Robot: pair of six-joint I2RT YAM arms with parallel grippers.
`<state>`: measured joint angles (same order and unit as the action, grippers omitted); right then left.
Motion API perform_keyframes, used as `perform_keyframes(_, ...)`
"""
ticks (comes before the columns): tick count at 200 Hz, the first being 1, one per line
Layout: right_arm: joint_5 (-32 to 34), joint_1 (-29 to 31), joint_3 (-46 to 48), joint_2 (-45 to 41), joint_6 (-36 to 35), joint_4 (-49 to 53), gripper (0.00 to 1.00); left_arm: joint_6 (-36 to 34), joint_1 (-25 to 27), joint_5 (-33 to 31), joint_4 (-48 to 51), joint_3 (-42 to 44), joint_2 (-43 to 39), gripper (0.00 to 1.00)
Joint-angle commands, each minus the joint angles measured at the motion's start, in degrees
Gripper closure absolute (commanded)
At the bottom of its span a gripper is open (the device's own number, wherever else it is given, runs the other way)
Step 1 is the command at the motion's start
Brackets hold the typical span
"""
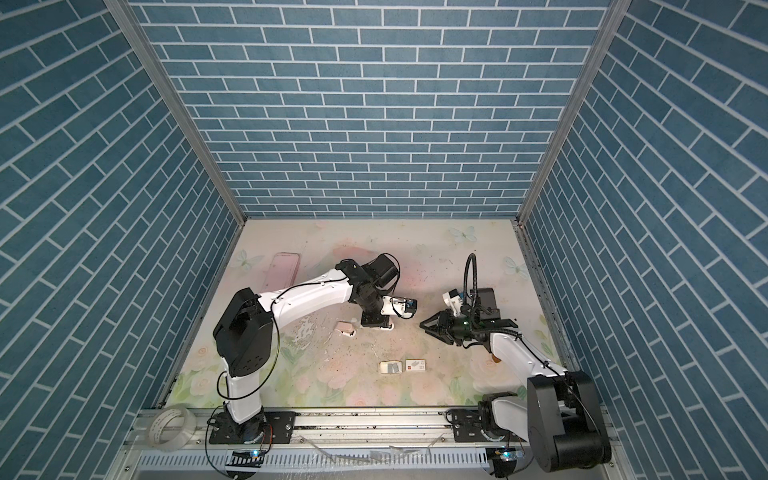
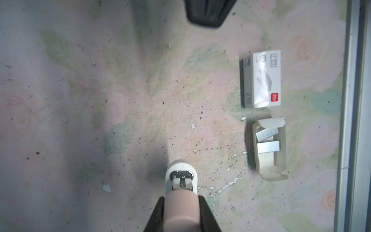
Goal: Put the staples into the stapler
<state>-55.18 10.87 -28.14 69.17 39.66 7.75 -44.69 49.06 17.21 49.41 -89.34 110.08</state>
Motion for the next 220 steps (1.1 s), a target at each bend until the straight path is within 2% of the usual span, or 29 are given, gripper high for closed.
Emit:
perform_keyframes(1,-4.1,0.7,-1.0,1.3,4.1,-5.8,0.63,2.2,1.5,1.8,1.0,-1.7,-1.7,0.93)
perform_keyframes(61,-5.6,3.6,-1.7,2.0,4.9,-5.7,0.62,4.5,3.0,2.4,-0.6,-3.3,-2.8,0.93)
perform_keyframes(94,-4.7,6.4,-2.2,2.6,3.5,-4.4,0.62,5.6,3.8,3.1,-1.3,-4.1,-3.2,0.93)
perform_keyframes(129,-3.8,6.6,-1.9,2.7,3.6,-5.0,0.65,6.6,4.3,4.6,-1.8,-4.6,-4.0,0.91)
perform_keyframes(189,-4.2,6.7,-1.4,2.9,5.2,-8.1,0.71,7.7,4.8,5.2,-2.3,-4.0,-4.4,0.92)
perform_keyframes(220,-4.8,6.7,-0.7,2.8,6.1,-9.7,0.80,7.9,4.8,5.0,-2.7,-3.8,-4.7,0.92)
